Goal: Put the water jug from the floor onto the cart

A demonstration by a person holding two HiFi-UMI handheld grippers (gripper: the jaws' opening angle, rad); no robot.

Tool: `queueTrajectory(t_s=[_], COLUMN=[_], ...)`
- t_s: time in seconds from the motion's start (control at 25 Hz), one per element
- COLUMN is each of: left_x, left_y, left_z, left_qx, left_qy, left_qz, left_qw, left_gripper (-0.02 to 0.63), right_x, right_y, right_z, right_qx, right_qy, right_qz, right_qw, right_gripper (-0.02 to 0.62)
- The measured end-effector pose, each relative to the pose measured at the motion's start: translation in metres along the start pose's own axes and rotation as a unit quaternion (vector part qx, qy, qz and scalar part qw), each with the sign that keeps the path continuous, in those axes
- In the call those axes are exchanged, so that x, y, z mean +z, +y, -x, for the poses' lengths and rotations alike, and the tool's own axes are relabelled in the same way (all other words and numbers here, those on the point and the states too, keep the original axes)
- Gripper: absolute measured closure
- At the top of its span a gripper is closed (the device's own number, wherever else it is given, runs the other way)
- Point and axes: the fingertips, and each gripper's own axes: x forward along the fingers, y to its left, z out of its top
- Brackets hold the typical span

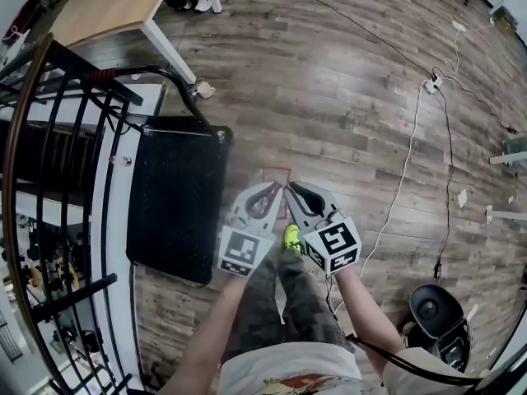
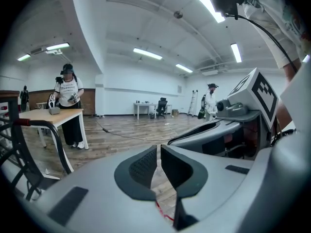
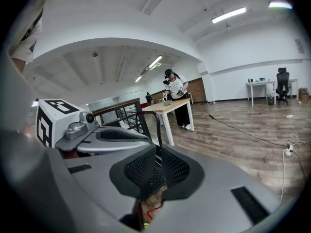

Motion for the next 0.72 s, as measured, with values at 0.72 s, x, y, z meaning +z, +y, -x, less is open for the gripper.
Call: queueTrajectory(t_s=[0.72], left_x=[-0.131], left_y=[0.042], left_z=[-0.089], left_qx=[-0.015], left_qy=[0.063], left_qz=[0.012], left_qw=[0.9978], left_gripper=[0.511], right_x=[-0.121], right_y=[-0.081], right_z=[-0.081], right_qx=[-0.056], right_qy=[0.044], right_qz=[-0.027], right_qw=[0.997], right_gripper=[0.483])
